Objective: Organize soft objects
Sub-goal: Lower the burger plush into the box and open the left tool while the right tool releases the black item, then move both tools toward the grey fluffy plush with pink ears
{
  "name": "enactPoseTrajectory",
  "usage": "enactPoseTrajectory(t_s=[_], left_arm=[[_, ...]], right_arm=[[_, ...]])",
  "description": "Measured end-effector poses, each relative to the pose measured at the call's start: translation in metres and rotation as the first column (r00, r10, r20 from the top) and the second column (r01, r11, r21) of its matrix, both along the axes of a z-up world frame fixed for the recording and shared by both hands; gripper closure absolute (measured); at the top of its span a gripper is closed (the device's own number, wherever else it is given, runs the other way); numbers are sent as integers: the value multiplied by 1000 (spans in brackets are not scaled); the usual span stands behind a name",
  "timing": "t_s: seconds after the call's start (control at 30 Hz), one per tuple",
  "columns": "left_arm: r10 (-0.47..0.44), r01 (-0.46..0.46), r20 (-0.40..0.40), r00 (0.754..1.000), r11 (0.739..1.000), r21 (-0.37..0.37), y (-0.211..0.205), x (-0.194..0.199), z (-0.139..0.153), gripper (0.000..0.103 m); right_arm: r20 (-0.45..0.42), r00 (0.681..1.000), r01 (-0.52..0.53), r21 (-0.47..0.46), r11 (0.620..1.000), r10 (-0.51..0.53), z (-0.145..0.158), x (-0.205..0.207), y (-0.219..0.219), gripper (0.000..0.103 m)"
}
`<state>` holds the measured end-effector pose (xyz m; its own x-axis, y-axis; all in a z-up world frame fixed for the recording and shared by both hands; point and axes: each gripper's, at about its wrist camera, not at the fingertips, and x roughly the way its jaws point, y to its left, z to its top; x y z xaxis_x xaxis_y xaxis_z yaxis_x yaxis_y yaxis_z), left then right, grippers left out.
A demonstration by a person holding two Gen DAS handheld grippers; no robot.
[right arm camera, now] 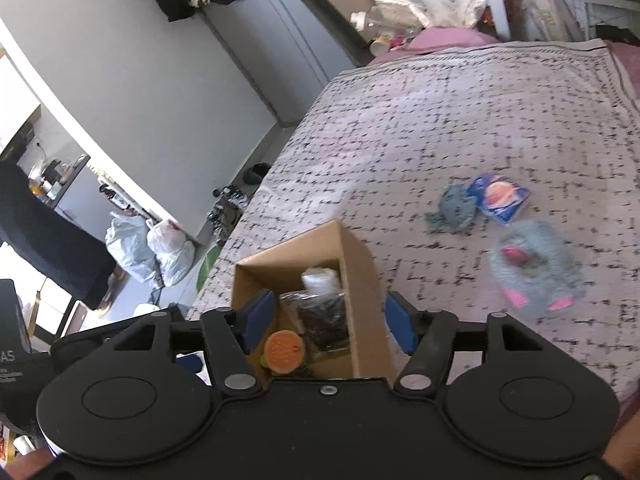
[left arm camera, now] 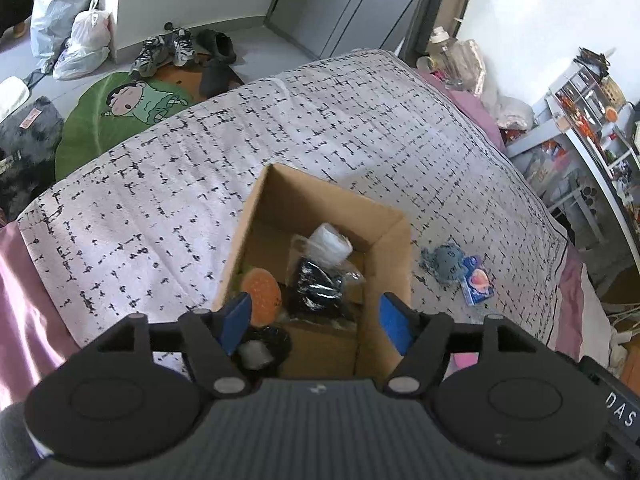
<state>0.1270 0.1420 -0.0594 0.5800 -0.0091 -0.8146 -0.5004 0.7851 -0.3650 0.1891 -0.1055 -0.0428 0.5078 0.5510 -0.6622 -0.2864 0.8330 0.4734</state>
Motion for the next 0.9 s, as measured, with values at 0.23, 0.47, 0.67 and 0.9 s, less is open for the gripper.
enactPoseTrajectory(t_s=[0.23, 0.47, 0.67, 0.9], left_arm=[[-33, 33, 9, 999, 999, 14, -25, 3, 6, 29], [-67, 67, 14, 998, 997, 31, -49, 8, 12, 28], [-89, 89, 9, 996, 995, 48, -67, 14, 14, 26], [-122, 121, 16, 992, 991, 51, -88, 23, 16, 23]], right_arm=[[16, 999, 43, 6, 999, -43, 2, 1, -32, 29], [25, 997, 75, 13, 997, -76, 3, 5, -59, 23], [27, 994, 109, 21, 994, -109, 3, 9, -82, 20], [33, 989, 143, 32, 989, -144, 3, 14, -108, 18]])
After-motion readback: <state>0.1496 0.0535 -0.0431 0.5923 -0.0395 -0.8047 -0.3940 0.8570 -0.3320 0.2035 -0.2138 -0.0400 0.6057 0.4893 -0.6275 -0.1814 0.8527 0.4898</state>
